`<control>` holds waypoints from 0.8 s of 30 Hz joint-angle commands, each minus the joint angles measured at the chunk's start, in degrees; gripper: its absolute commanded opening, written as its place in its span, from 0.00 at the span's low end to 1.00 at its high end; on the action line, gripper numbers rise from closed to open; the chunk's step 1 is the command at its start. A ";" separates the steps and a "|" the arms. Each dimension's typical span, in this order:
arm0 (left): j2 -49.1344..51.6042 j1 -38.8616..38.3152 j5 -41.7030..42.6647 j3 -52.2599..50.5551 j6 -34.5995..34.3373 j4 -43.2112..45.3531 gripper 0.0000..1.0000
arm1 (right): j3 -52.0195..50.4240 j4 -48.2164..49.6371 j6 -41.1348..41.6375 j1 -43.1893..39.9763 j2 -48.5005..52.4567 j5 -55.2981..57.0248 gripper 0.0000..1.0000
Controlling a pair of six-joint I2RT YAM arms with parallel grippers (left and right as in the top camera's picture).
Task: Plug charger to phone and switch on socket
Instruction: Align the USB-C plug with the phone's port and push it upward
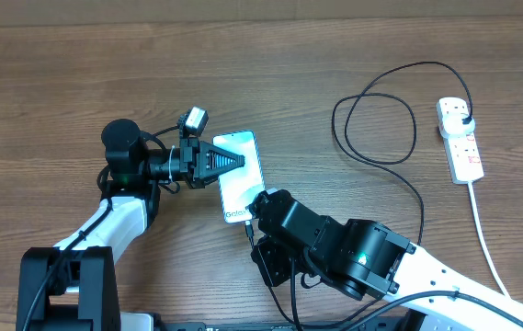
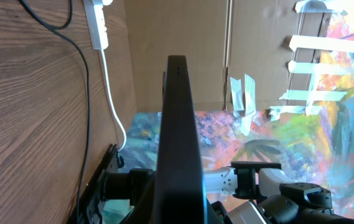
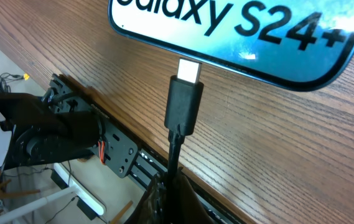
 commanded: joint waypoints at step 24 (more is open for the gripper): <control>-0.44 -0.24 2.75 1.68 0.94 0.42 0.04 | -0.15 2.58 0.39 0.17 0.00 0.74 0.04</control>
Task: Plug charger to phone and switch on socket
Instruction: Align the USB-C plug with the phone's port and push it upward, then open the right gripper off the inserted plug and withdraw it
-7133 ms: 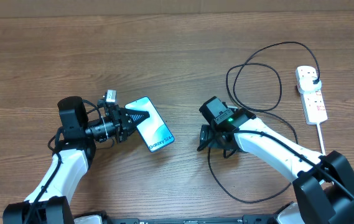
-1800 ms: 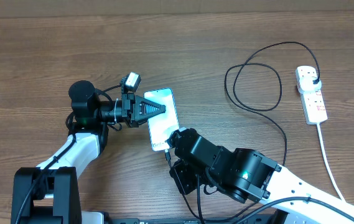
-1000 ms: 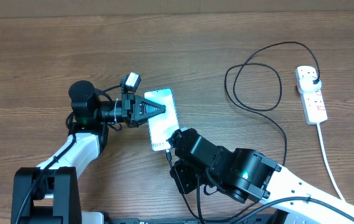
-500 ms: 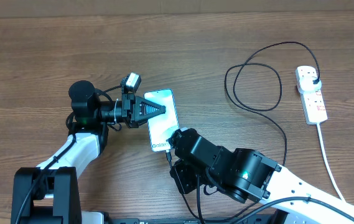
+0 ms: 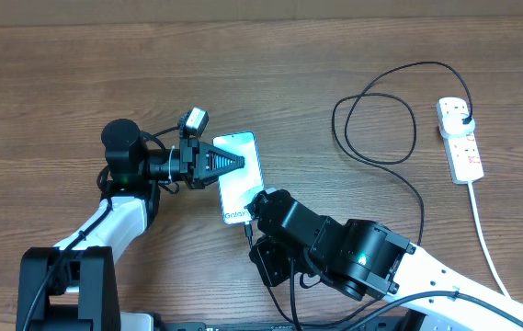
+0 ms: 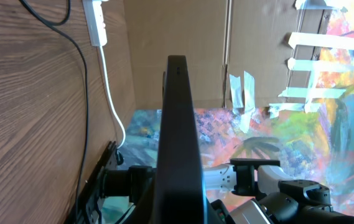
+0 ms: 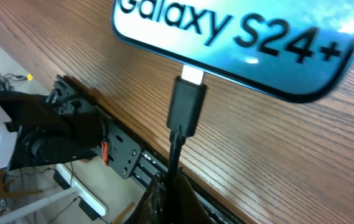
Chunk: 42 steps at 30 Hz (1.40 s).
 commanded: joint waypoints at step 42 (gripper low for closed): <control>-0.44 -0.24 -2.10 1.66 6.12 0.39 0.04 | -1.18 2.43 3.02 0.26 3.26 4.31 0.33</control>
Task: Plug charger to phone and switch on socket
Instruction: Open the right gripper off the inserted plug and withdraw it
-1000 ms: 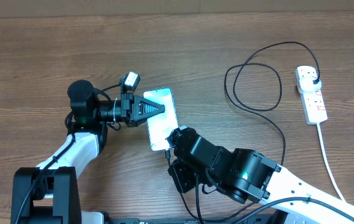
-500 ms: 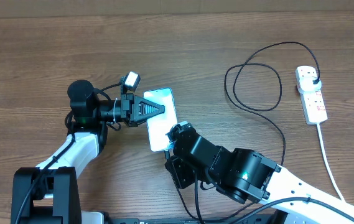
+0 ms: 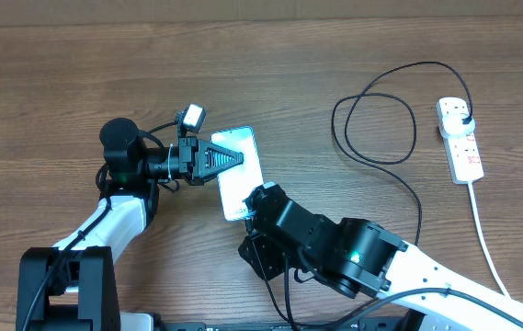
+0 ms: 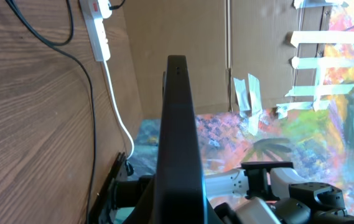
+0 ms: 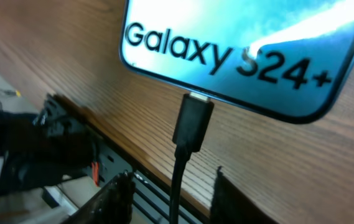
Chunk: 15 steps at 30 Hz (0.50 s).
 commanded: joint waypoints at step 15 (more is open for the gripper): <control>-0.44 -0.39 3.02 1.25 6.88 0.26 0.04 | -0.70 3.76 1.55 -0.07 2.71 6.67 0.06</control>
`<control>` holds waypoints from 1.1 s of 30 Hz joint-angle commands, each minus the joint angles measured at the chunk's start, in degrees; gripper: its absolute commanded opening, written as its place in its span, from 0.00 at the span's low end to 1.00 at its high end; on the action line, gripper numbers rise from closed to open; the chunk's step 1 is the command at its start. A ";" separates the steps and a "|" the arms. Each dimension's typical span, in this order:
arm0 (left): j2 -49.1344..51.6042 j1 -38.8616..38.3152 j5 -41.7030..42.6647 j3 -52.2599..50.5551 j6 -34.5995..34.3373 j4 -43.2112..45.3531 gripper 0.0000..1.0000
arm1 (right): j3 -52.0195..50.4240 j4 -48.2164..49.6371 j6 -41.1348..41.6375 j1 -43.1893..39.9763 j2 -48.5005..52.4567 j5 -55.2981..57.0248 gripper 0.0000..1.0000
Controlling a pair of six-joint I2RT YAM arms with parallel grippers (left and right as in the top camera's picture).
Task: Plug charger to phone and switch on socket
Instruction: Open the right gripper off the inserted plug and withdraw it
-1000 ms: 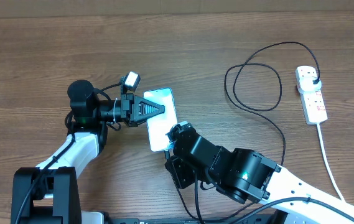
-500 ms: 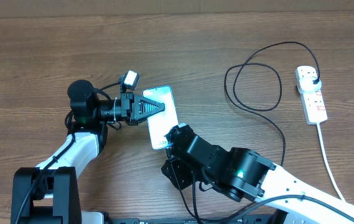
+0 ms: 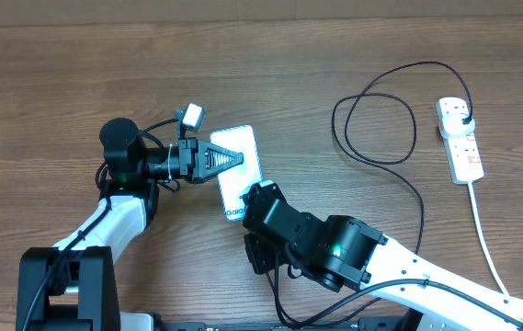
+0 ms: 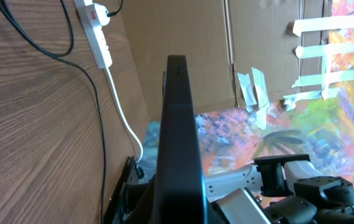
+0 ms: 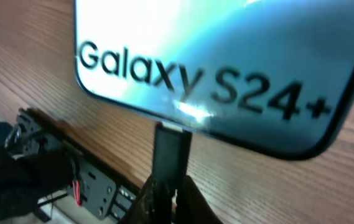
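Observation:
The phone (image 3: 239, 175) lies screen up on the wooden table, showing "Galaxy S24+" (image 5: 226, 68). My left gripper (image 3: 233, 159) is shut on its left long edge; in the left wrist view the phone is a dark bar (image 4: 178, 124) between the jaws. My right gripper (image 3: 254, 200) is at the phone's bottom end, shut on the black charger plug (image 5: 170, 149). The plug's top meets the phone's bottom edge and none of its metal tip shows. The white power socket strip (image 3: 460, 138) lies far right, with a black plug in it.
The black charger cable (image 3: 371, 129) loops across the table between the socket strip and my right arm. A white lead (image 3: 486, 239) runs from the strip to the table's front edge. The strip also shows in the left wrist view (image 4: 96, 31).
The right gripper's fingers stood apart beside the cable; now they are shut on the plug. The wrist is closer to the phone. The phone has shifted slightly.
At first the right gripper held the plug a little short of the phone's bottom edge, metal tip bare. Then the tip was nearly at the edge. Later the plug sat against the edge with the fingers spread. Now the fingers grip the plug there.

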 commanded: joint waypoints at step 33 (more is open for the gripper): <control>-0.44 -5.97 -4.48 1.20 1.90 0.81 0.04 | 14.43 -8.39 -6.14 -6.88 -4.33 5.99 0.81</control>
